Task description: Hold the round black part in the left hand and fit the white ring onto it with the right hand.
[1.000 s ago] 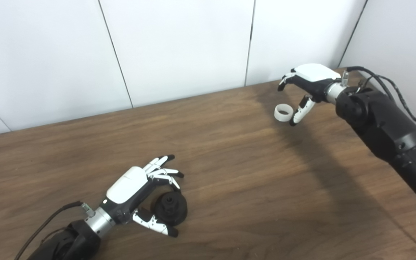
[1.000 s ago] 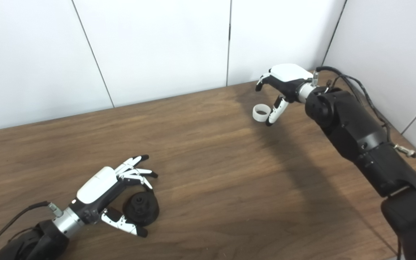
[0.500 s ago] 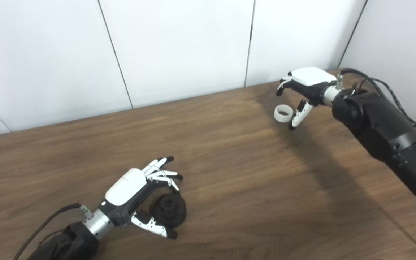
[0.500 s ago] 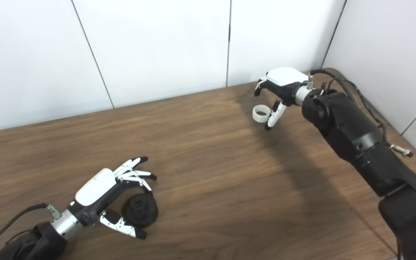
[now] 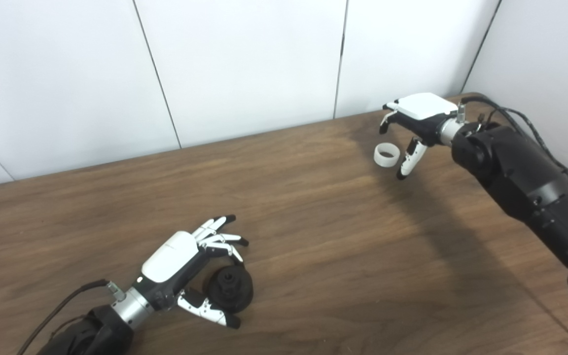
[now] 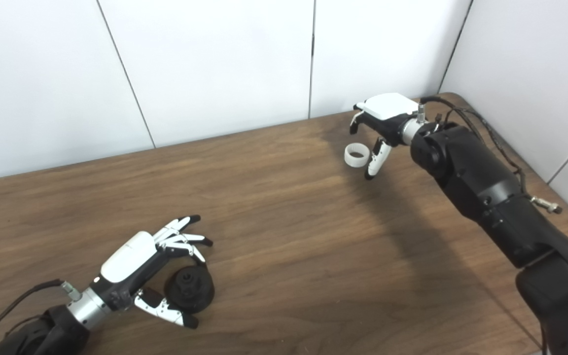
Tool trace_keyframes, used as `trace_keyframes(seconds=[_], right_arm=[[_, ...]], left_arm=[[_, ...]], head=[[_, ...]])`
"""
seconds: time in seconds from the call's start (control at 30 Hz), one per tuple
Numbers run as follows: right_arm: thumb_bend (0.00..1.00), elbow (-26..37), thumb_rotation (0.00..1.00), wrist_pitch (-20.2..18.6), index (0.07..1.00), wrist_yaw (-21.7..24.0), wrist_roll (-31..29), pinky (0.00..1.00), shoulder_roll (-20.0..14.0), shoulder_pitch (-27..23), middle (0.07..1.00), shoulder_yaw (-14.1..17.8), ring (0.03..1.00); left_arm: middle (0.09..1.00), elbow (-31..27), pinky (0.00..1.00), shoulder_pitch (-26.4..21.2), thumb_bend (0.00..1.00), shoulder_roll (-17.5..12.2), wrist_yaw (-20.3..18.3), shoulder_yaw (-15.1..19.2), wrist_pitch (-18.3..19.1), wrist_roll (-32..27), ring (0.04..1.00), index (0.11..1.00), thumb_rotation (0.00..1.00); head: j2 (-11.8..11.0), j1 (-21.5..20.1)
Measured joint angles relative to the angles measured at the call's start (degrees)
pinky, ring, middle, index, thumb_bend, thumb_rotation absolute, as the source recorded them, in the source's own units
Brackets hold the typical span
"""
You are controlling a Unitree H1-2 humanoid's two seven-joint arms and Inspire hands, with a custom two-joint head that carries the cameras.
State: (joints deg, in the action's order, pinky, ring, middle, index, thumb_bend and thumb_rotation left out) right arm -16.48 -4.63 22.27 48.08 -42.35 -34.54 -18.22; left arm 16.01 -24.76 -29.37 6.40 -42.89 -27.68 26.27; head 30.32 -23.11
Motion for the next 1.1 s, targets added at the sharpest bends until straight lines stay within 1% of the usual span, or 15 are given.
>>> trace_keyframes(seconds=[0.17, 0.3, 0.47, 0.7, 0.8, 0.93, 1.1], right_arm=[[1.0, -0.51, 0.27, 0.48, 0.753, -0.37, 0.54, 1.0, 0.11, 0.0, 0.978, -0.11, 1.0], [1.0, -1.28, 0.26, 0.67, 0.745, -0.64, 0.85, 1.0, 0.49, 0.0, 0.972, -0.15, 1.0], [0.99, -1.86, 0.25, 0.96, 0.737, -2.01, 1.38, 1.0, 1.24, 0.0, 0.964, -0.22, 1.0], [0.98, -3.11, 0.26, 2.94, 0.726, -4.19, 1.87, 1.0, 1.61, 0.0, 0.957, -0.46, 1.0], [0.97, -3.22, 0.26, 3.06, 0.723, -4.19, 1.86, 1.0, 1.62, 0.0, 0.955, -0.48, 1.0], [0.96, -3.38, 0.28, 3.21, 0.727, -3.77, 1.58, 1.0, 1.62, 0.0, 0.964, -0.51, 1.0], [0.98, -3.37, 0.29, 2.93, 0.731, -1.24, 1.57, 1.0, 1.57, -0.46, 0.969, -0.82, 1.0]], left_arm=[[0.81, -0.22, 1.0, 0.19, 0.52, -0.07, -0.22, 0.11, 0.04, -0.09, 1.0, 0.481, 0.06], [0.809, -0.25, 1.0, 0.26, 0.52, -0.07, -0.23, 0.14, 0.04, -0.13, 1.0, 0.481, 0.06], [0.81, -0.32, 1.0, 0.48, 0.52, -0.07, -0.31, 0.12, 0.05, -0.8, 1.0, 0.482, 0.06], [0.809, -1.05, 1.0, 1.22, 0.52, -0.07, -0.45, 0.62, 0.06, -0.83, 1.0, 0.482, 0.06], [0.812, -1.55, 1.0, 1.63, 0.52, -0.07, -0.94, 1.04, 0.2, -0.8, 1.0, 0.482, 0.06], [0.812, -2.6, 1.0, 2.3, 0.52, -0.06, -2.78, 2.29, 0.36, -0.65, 1.0, 0.482, 0.06], [0.806, -3.85, 1.0, 3.44, 0.52, 0.04, -4.14, 3.69, 0.49, -0.1, 1.0, 0.481, 0.06]], head=[[-0.09, 0.26], [-0.18, 0.44], [-0.18, 0.53], [-0.35, 0.79], [-0.27, 0.88], [0.17, 1.4], [0.52, 1.4]])
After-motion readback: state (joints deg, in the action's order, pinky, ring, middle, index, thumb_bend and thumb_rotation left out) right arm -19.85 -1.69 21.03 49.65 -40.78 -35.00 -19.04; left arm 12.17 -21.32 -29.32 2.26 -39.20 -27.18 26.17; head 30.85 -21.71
